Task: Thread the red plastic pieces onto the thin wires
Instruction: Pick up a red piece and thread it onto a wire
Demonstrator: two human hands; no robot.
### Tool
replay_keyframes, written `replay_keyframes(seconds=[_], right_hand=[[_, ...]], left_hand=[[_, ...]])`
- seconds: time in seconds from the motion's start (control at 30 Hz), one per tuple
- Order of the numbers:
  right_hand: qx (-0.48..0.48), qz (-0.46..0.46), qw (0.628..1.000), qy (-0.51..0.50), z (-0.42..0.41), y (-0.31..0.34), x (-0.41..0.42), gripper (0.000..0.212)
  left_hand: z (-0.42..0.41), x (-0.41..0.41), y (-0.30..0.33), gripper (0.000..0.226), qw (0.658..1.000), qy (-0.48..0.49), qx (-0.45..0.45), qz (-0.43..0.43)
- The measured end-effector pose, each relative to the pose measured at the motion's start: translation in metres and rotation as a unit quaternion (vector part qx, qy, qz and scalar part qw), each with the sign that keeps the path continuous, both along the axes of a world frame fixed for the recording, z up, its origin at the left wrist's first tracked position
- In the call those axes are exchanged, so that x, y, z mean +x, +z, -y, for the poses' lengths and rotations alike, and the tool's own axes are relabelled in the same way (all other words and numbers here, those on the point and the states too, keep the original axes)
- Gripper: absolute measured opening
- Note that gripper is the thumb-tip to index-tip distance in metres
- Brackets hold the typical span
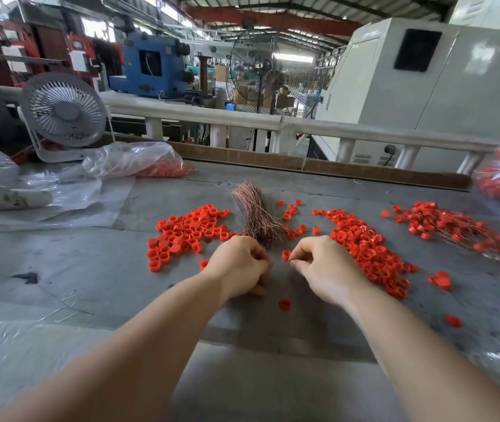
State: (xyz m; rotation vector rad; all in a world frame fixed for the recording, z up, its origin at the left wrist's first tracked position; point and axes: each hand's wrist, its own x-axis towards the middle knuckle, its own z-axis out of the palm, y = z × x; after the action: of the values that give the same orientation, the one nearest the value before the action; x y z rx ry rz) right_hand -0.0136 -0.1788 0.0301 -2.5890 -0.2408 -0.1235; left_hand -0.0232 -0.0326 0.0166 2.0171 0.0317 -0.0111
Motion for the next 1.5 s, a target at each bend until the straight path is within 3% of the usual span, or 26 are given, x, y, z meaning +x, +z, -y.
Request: replay_keyframes(seconds=[0.2,0.5,0.67,0.87,1.2,1.4,1.5], right_hand=[[0.026,-0.002,1.000,0.002,0.000,-0.001,0.007,0.017],[0.134,0.117,0.984,-0.013,0.003,-0.017,0.006,0.020],[0.134,0.150,0.979,0.014,-0.001,-0.019,0.004,0.017],[0.121,0.149,0.980,0.054,0.000,-0.020,-0.002,0.009],[0.168,0.142,0.972,0.084,-0.001,-0.017,-0.005,0.011],[0.222,0.137,0.960,0.101,-0.001,-0.015,-0.005,0.018],[0.255,0.132,0.953,0.099,0.001,-0.010,-0.004,0.028]], left_hand=[[0.006,0.005,0.004,0.022,0.999,0.008,-0.037,0.008],[0.013,0.010,-0.006,0.015,0.987,0.075,-0.096,0.102],[0.011,0.005,-0.007,0.008,0.984,0.069,-0.022,0.161],[0.008,-0.001,-0.008,0.021,0.984,0.034,-0.009,0.172],[0.008,-0.004,-0.008,0.007,0.950,0.022,0.139,0.279],[0.009,-0.004,-0.006,0.006,0.949,0.015,0.137,0.284],[0.009,-0.004,-0.002,0.010,0.964,-0.010,0.068,0.256]])
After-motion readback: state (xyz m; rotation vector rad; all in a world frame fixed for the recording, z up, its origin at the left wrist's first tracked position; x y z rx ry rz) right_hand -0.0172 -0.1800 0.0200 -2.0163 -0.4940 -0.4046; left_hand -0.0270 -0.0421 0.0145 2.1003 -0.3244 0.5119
